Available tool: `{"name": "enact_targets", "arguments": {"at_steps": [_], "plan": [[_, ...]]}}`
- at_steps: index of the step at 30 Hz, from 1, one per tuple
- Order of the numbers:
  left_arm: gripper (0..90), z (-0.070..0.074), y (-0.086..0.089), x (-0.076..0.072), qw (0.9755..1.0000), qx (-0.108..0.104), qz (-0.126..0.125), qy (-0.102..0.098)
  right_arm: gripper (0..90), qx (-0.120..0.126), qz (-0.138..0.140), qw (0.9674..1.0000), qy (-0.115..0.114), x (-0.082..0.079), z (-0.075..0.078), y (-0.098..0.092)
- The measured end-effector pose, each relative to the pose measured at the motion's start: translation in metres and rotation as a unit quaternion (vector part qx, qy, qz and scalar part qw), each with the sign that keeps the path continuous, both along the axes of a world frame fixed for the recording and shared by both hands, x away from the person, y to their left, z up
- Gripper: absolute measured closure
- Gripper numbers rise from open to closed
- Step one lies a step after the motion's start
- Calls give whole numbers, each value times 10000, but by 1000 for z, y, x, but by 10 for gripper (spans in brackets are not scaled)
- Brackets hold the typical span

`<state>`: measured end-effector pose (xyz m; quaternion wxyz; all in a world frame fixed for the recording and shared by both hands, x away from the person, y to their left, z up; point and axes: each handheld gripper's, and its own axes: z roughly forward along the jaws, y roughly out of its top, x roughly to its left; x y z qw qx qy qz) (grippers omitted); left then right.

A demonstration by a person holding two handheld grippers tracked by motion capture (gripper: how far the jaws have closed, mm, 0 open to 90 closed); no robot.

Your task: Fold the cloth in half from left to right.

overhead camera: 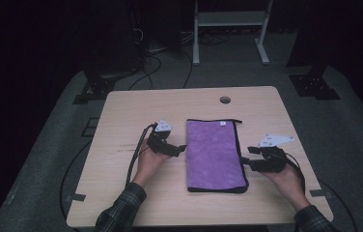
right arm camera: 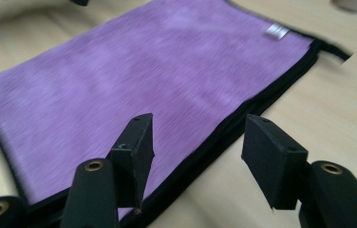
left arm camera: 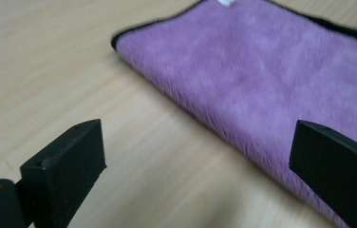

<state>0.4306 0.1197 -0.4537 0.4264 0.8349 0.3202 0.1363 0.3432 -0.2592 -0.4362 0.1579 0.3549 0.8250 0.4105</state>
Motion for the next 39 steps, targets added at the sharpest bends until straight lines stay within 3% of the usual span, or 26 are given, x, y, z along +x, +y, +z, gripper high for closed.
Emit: {"name": "enact_targets", "arguments": {"at_steps": [3, 11, 13, 21, 27, 37, 39], "plan": [[87, 4, -3, 7, 9998, -160, -74, 18, 416, 27, -74, 10000, -37, 17, 3, 3], [195, 4, -12, 32, 9998, -159, -130, 43, 389, 107, -260, 9996, 7, 72, 7, 10], [233, 3, -13, 38, 9998, -176, -83, -45, 377, 37, -302, 9995, 14, 85, 6, 12], [259, -4, -16, 70, 9999, -27, 144, 64, 362, 0, -486, 9988, 43, 127, 0, 15], [260, -5, -23, 88, 9998, 41, 178, 101, 384, 30, -656, 9977, -189, 143, -9, 14], [278, -15, -36, 100, 9997, 85, 100, 216, 383, 26, -873, 9962, 28, 159, -37, 15], [295, -18, -37, 102, 9995, 141, 90, 274, 376, -40, -846, 9962, 207, 164, -38, 17]]}}
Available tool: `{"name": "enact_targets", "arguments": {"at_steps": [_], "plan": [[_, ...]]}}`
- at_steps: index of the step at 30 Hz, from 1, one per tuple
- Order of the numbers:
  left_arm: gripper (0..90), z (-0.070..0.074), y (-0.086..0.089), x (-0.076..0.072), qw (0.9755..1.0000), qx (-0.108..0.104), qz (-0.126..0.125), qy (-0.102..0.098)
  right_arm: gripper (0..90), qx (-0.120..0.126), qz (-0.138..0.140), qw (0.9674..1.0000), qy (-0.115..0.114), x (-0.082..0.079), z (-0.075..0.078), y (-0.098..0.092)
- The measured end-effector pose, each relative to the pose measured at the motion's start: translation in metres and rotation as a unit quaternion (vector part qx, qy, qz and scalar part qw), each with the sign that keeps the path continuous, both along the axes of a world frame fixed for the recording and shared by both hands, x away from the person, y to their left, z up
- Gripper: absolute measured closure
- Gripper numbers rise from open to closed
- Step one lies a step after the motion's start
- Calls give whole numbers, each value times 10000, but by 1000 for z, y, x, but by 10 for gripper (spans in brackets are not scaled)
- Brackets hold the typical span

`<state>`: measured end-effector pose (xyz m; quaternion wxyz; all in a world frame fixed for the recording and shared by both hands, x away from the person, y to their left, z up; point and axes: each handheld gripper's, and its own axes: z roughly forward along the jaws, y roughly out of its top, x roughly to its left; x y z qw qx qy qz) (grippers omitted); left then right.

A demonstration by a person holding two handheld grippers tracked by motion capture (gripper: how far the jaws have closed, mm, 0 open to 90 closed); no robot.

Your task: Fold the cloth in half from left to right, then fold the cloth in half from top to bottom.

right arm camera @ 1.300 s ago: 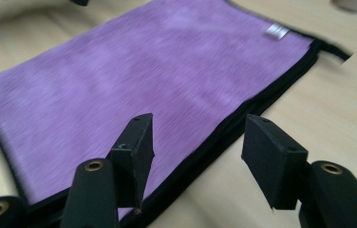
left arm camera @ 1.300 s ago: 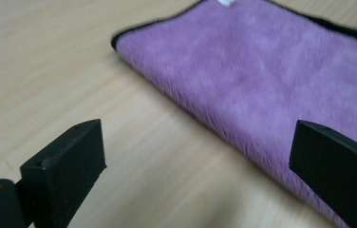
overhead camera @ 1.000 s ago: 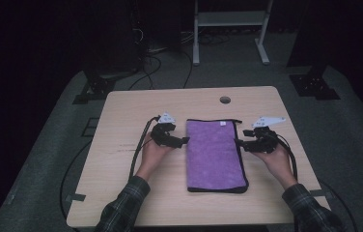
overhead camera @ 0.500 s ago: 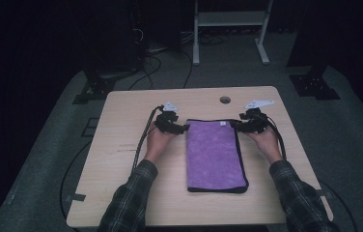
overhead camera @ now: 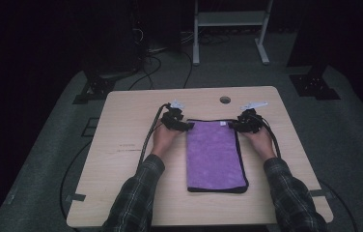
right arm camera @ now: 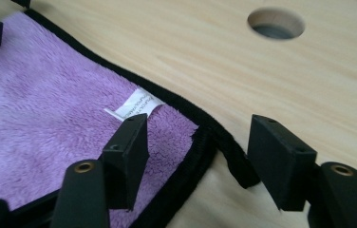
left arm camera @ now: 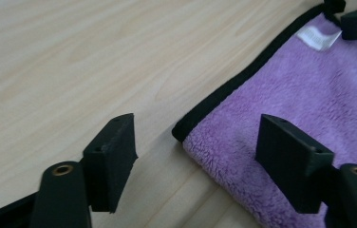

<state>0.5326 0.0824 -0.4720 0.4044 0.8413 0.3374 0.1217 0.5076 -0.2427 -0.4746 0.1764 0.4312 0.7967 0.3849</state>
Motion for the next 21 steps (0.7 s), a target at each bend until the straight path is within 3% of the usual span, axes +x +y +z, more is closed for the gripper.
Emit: {"name": "enact_targets", "arguments": {"at_steps": [6, 11, 17, 21], "plan": [[359, -4, -2, 3, 9999, 18, -48, 110, 407, -197, 18, 9998, -19, 6, -2, 10], [424, -3, -5, 4, 9997, 123, -168, 105, 453, 15, 46, 9998, 172, 7, -5, 6], [616, -1, -7, 3, 9991, 107, -358, 211, 605, 96, 145, 9995, 282, 5, -4, 6], [780, -1, -9, 1, 9986, 49, -419, 328, 746, 281, 203, 9985, 433, 5, -4, 2]]}}
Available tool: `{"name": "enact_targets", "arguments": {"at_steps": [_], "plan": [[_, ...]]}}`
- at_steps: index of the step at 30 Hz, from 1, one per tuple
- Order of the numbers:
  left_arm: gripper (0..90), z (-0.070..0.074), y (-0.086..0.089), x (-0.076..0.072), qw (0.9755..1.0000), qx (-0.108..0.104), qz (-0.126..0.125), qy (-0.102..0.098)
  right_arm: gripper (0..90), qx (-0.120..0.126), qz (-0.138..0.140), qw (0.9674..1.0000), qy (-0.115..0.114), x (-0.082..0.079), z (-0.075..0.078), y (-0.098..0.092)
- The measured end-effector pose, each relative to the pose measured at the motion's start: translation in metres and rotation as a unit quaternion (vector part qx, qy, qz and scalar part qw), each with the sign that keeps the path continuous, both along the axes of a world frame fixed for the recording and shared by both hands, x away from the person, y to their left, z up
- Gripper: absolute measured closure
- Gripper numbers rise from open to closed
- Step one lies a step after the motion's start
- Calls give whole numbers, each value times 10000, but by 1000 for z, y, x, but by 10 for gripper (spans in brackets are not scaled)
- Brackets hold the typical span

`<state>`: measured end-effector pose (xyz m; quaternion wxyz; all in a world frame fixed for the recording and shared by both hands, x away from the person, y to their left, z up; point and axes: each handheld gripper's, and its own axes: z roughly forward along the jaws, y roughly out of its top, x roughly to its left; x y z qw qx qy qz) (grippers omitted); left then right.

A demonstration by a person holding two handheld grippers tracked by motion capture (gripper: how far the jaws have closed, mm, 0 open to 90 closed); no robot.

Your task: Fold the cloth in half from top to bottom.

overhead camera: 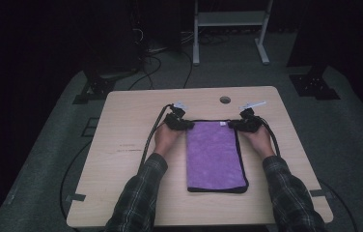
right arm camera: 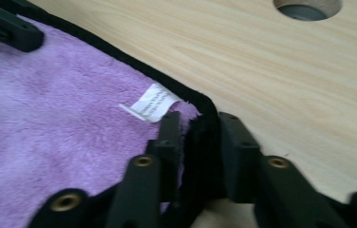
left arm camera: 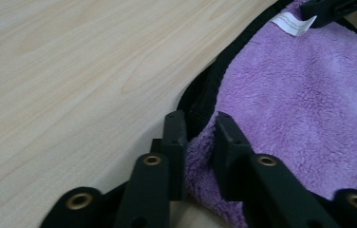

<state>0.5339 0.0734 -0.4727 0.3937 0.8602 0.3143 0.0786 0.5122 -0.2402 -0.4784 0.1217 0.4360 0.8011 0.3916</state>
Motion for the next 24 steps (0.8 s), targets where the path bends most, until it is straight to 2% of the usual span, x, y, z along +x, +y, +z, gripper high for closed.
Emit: {"name": "enact_targets", "arguments": {"at_steps": [4, 8, 13, 16, 19, 21, 24], "plan": [[800, 2, -1, -1, 10000, 10, 37, -34, 789, 9, 25, 10000, 71, -1, 1, 1], [801, 12, 2, -3, 9998, -120, 5, -131, 798, -75, 80, 9999, -6, -3, 6, 2], [799, 29, 6, -10, 9990, -344, -130, -270, 800, 145, 131, 9997, -168, -8, 19, -4], [799, 37, 8, -19, 9982, -441, -232, -344, 800, 292, 204, 9992, -178, -12, 25, -7], [800, 41, 11, -25, 9973, -533, -323, -379, 800, 466, 316, 9981, -263, -20, 32, -12], [800, 44, 15, -32, 9962, -646, -443, -390, 801, 522, 379, 9974, -330, -26, 36, -13], [799, 47, 18, -41, 9950, -679, -577, -451, 800, 559, 528, 9964, -371, -38, 40, -16]]}}
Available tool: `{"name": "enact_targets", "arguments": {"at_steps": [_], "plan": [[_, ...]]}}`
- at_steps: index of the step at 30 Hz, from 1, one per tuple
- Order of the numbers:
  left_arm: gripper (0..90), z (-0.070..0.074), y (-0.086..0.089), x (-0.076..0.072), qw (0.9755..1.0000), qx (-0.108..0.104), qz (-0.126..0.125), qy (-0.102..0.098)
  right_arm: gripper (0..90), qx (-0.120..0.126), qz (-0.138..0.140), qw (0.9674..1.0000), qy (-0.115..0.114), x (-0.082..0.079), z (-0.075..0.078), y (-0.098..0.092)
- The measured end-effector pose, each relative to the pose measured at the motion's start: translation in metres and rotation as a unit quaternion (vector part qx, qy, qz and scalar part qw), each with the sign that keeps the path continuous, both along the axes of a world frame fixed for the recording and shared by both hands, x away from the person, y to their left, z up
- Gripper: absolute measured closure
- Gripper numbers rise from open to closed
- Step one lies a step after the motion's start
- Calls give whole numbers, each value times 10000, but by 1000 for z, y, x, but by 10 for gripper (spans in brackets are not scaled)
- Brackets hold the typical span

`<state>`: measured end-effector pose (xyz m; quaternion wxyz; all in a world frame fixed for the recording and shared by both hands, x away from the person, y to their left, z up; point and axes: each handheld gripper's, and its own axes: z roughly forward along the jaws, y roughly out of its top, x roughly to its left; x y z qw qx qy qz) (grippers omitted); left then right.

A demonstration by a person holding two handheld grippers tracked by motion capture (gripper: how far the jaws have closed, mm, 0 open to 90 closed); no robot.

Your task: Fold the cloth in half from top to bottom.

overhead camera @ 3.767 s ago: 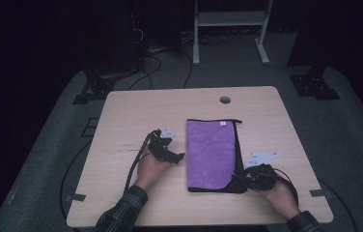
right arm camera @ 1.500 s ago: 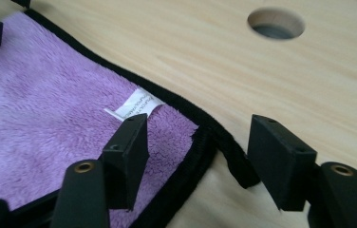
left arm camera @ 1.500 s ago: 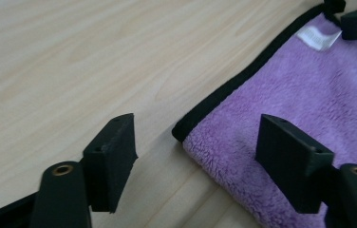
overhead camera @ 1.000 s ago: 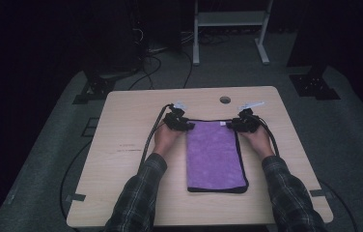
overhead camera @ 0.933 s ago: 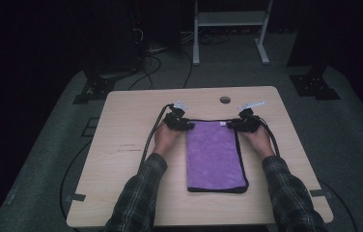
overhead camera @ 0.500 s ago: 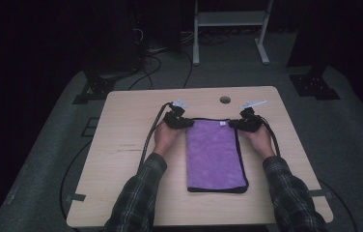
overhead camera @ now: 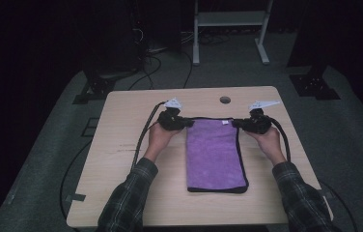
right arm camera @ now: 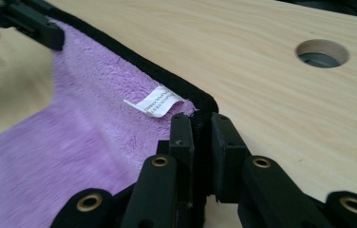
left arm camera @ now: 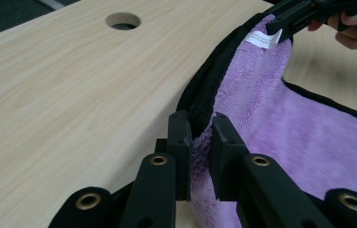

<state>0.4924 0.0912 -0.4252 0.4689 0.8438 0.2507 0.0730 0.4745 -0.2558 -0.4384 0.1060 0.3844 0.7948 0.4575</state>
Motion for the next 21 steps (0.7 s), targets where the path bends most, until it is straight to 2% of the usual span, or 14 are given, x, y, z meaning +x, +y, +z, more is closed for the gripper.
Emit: {"name": "enact_targets", "arguments": {"at_steps": [3, 9, 14, 17, 21], "plan": [[799, 3, 2, -10, 9999, 13, -119, -49, 800, 58, 108, 9999, -90, -12, 2, -1], [800, 4, 4, -31, 9996, -17, -286, -27, 800, -45, 285, 9994, -195, -34, 3, -1], [799, 1, 7, -46, 9992, -10, -382, 96, 800, -70, 416, 9989, -195, -51, 4, -1], [799, 2, 10, -53, 9990, 17, -428, 108, 799, -28, 488, 9988, -91, -61, 5, 0], [799, 5, 14, -67, 9986, -42, -502, 178, 799, 26, 567, 9983, -91, -77, 8, 0]]}}
